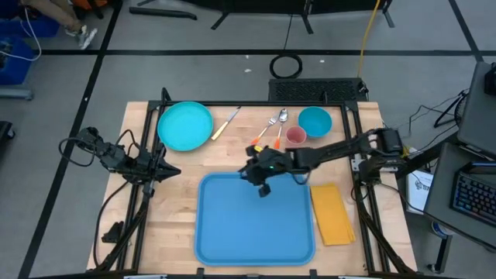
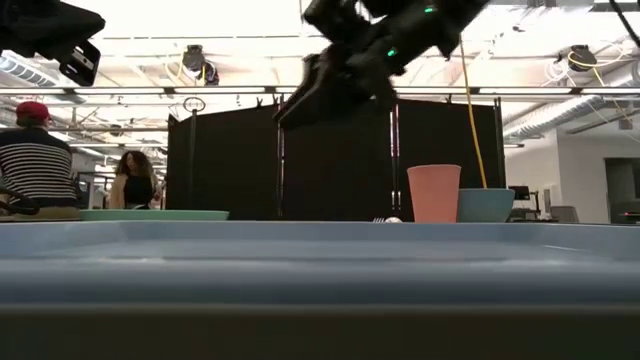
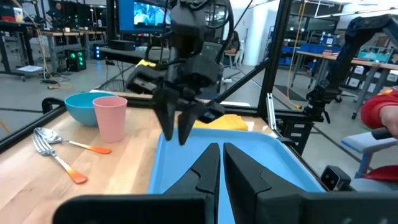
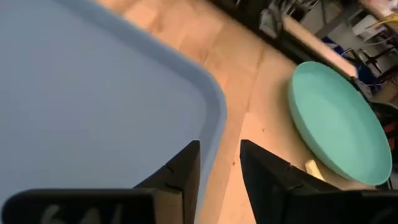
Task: Set up tray
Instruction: Put the light blue plate on the blue tray
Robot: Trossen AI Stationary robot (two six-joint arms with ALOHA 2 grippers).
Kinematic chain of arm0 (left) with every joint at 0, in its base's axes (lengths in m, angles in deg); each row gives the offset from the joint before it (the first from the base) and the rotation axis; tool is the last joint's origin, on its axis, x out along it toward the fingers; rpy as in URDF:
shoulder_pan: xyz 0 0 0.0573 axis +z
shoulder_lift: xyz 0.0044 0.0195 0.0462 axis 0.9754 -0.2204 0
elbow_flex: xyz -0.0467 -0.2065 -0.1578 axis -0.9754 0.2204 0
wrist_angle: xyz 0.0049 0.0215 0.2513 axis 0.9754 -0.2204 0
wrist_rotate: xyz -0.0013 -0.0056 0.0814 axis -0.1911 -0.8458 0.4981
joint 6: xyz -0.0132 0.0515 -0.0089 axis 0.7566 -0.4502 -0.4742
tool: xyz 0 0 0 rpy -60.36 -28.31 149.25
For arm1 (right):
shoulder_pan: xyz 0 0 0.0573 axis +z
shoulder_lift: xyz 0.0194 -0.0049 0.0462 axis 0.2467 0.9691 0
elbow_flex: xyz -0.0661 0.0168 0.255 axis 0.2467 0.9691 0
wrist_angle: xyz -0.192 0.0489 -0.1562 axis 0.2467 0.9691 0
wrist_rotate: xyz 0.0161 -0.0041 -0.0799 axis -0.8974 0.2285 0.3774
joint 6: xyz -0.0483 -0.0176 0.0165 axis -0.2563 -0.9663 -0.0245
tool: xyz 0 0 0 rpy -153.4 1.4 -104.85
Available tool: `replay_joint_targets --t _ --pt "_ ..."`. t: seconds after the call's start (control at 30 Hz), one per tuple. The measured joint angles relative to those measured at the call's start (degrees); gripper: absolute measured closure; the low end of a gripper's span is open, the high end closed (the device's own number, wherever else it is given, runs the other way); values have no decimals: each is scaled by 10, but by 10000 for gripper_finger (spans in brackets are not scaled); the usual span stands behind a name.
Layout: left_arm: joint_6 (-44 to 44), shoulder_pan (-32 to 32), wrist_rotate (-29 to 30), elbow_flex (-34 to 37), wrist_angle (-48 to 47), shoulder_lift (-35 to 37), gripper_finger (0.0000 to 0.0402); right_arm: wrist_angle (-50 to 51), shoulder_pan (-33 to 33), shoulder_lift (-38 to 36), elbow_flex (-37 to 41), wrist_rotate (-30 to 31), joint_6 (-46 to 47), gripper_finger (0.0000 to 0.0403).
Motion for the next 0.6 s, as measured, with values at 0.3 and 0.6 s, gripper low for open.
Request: replay_joint_targets --t 0.3,0.6 --pt "15 0 -4 0 -11 0 378 80 -32 83 -137 -2 -56 293" --pt "-28 0 13 0 31 0 378 70 -40 99 -153 -29 -23 293"
